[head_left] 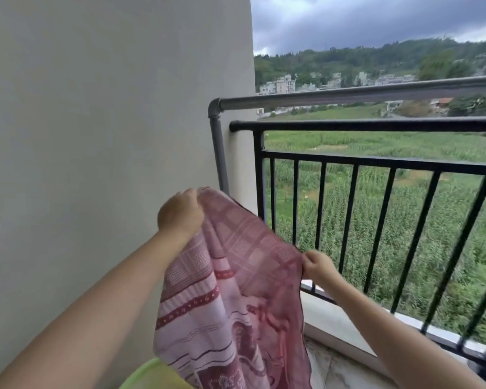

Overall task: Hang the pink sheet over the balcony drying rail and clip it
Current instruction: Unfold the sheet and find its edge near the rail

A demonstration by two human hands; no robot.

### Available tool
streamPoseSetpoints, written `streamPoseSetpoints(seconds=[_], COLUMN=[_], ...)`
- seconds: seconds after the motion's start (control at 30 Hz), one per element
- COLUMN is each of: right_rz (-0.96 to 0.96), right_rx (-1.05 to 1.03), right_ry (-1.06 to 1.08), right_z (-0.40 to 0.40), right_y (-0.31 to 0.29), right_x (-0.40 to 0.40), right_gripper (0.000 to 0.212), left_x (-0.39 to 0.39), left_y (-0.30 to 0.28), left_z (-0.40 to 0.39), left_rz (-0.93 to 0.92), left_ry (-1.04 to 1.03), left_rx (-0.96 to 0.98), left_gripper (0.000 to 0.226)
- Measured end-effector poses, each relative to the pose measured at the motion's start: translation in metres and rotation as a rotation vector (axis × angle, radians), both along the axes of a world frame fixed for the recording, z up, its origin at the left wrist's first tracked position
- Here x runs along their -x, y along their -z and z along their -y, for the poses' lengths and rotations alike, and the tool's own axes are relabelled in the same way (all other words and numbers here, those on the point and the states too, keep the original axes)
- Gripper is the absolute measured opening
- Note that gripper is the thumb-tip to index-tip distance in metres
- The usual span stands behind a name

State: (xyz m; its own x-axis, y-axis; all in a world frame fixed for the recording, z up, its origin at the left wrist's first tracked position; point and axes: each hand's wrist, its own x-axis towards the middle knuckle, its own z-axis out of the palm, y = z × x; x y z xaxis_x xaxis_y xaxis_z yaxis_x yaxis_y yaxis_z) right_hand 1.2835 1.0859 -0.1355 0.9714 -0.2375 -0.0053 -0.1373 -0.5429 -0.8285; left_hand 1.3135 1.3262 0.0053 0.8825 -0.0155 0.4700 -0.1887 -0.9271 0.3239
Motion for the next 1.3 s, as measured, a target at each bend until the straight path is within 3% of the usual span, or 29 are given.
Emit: streamPoseSetpoints(seconds=[0.07,0.13,0.23,0.3,0.37,0.5,0.73,0.87,0.97,1.03,1.1,1.17,1.3], right_rz=[0.091,0.213,0.327,0.377,0.419,0.251,-0.052,-0.085,0.075,0.213,0.334,0.437,0.528], right_rx=[-0.001,0.091,0.259,0.320,0.276,0.381,0.393,0.335,0.338,0.437,0.535,0.616,0.619], right_ry=[-0.057,-0.199,-0.353,-0.359,-0.340,-0.376,-0.288,-0.182,-0.079,-0.111,-0.167,-0.178,-0.155], right_z=[-0.005,-0.016,-0.032,-0.034,-0.027,-0.018,-0.023,-0.004,0.015,0.006,-0.014,-0.030,-0.034], right_y=[-0.049,-0.103,-0.165,-0.190,-0.202,-0.177,-0.068,-0.058,-0.094,-0.130,-0.165,-0.195,-0.216], right_x=[-0.003,-0.002,0.004,0.009,0.016,0.025,0.006,0.009,0.008,0.007,0.008,0.007,0.014], right_gripper=[0.033,0.032,0.027,0.022,0.020,0.002,0.024,0.017,0.015,0.017,0.019,0.020,0.019], left_x=[0.000,0.004,0.018,0.019,0.016,0.017,0.016,0.002,-0.004,0.003,0.012,0.025,0.027], left_y=[0.002,0.007,0.010,0.004,-0.005,-0.025,-0.042,-0.035,-0.016,-0.003,0.006,0.004,-0.011], left_z=[-0.003,0.012,0.050,0.063,0.063,0.058,0.040,0.009,-0.009,0.004,0.029,0.055,0.068], left_rz=[-0.112,-0.148,-0.233,-0.189,-0.087,0.044,0.265,0.270,-0.049,-0.172,-0.133,0.014,0.192], left_ry=[-0.086,0.184,0.571,0.579,0.552,0.609,0.519,0.275,-0.060,-0.025,0.194,0.352,0.361], left_rx=[-0.310,-0.328,0.078,0.359,0.468,0.438,0.394,0.226,-0.309,-0.447,-0.294,-0.075,0.263], left_gripper=[0.045,0.058,0.044,0.024,0.020,0.019,0.022,0.026,0.031,0.041,0.048,0.035,0.025])
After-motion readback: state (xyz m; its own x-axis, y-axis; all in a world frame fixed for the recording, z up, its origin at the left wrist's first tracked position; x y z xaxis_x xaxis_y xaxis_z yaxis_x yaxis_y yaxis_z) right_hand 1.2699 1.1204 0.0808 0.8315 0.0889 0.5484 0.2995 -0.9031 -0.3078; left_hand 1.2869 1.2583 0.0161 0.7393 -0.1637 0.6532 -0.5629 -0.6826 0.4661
